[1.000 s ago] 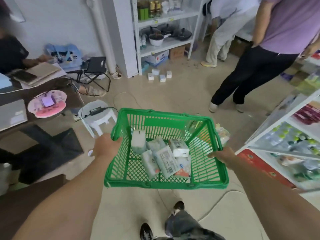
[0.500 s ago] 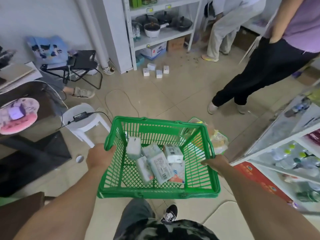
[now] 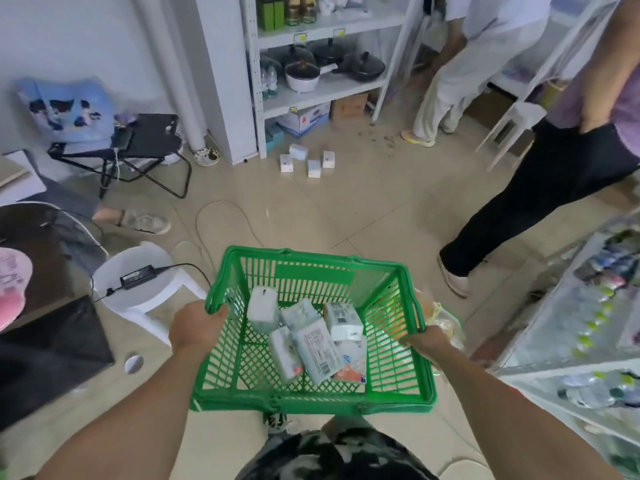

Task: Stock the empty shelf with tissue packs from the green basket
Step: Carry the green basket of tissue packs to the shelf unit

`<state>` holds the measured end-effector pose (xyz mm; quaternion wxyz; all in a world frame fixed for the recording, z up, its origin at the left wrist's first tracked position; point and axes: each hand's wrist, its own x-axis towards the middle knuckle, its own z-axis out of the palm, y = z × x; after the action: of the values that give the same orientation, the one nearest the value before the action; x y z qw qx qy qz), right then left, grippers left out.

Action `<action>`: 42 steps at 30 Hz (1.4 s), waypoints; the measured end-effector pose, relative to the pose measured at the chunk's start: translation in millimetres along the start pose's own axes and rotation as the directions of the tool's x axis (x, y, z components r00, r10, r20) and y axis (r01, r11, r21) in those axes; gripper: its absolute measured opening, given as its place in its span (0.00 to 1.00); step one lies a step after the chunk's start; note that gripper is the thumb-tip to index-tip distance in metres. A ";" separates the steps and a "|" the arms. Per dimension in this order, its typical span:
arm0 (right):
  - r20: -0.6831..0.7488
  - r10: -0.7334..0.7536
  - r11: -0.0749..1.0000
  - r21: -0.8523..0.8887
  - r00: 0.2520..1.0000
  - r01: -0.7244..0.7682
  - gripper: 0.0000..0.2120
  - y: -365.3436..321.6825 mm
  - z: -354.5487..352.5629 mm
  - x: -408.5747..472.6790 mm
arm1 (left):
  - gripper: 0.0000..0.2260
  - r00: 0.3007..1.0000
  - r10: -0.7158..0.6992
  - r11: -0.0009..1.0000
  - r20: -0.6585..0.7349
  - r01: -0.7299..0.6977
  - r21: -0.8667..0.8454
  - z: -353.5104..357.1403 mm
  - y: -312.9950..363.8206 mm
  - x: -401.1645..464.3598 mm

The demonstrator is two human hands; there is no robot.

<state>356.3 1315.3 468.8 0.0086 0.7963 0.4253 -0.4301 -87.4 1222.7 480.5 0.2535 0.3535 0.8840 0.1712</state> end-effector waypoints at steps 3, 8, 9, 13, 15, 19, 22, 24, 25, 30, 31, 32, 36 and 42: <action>-0.019 0.029 0.998 0.057 0.999 -0.028 0.15 -19.7 -4.0 19.0 | 0.20 1.000 0.007 1.000 0.008 -0.007 0.005 -1.7 28.6 33.2; -0.009 0.105 0.986 0.129 0.994 -0.103 0.11 -43.8 -16.7 64.5 | 0.19 0.999 0.014 0.998 0.032 -0.015 0.057 12.0 81.6 84.6; -0.009 0.105 0.986 0.134 0.994 -0.103 0.11 -49.6 -21.5 75.9 | 0.18 0.999 0.010 0.998 0.033 -0.012 0.062 15.5 94.5 95.0; -0.006 0.094 0.983 0.161 0.996 -0.091 0.13 -80.0 -50.3 125.7 | 0.18 1.000 0.015 0.998 0.014 -0.016 0.068 31.7 143.6 133.2; -0.008 0.084 0.983 0.166 0.996 -0.081 0.15 -98.2 -66.2 146.5 | 0.19 1.000 0.015 0.998 0.005 -0.015 0.055 34.9 168.6 150.0; -0.038 0.086 0.989 0.120 0.996 -0.081 0.19 -139.3 -97.2 179.9 | 0.20 1.000 0.030 0.997 0.008 -0.031 0.067 38.5 205.4 185.9; -0.065 0.095 0.991 0.098 0.993 -0.088 0.20 -169.4 -111.0 202.1 | 0.19 1.000 0.004 0.999 0.005 -0.004 0.039 40.2 222.7 211.7; -0.069 0.098 0.993 0.073 0.993 -0.093 0.22 -187.1 -114.9 217.3 | 0.19 1.000 -0.006 0.999 0.001 0.006 0.034 43.1 232.1 231.6; -0.073 0.104 0.993 0.067 0.992 -0.099 0.22 -196.1 -116.8 223.6 | 0.19 1.000 -0.005 0.999 0.005 0.005 0.036 44.6 237.9 241.8; -0.094 0.103 0.993 0.065 0.990 -0.098 0.21 -235.7 -127.6 251.7 | 0.19 0.999 0.021 0.999 0.036 -0.023 0.040 53.1 267.0 302.6; -0.115 0.093 0.994 0.059 0.989 -0.087 0.21 -244.7 -133.0 258.2 | 0.19 0.999 0.023 0.999 0.040 -0.024 0.030 55.1 274.6 314.1; -0.139 0.083 0.995 0.062 0.987 -0.075 0.20 -254.0 -139.9 265.6 | 0.19 0.999 0.022 1.000 0.045 -0.023 0.019 57.4 282.6 325.0; -0.204 0.046 0.995 0.096 0.978 -0.027 0.17 -287.6 -168.1 294.5 | 0.19 0.997 0.033 0.999 0.064 -0.032 -0.023 61.1 322.8 363.3; -0.207 0.112 0.980 0.185 0.972 -0.073 0.20 -310.0 -195.4 341.1 | 0.18 0.995 0.075 0.997 0.071 -0.073 -0.029 71.6 399.2 415.4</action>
<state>367.9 1815.8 464.9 -0.0880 0.8551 0.3462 -0.3758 -89.9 1803.2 478.8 0.2833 0.3887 0.8582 0.1793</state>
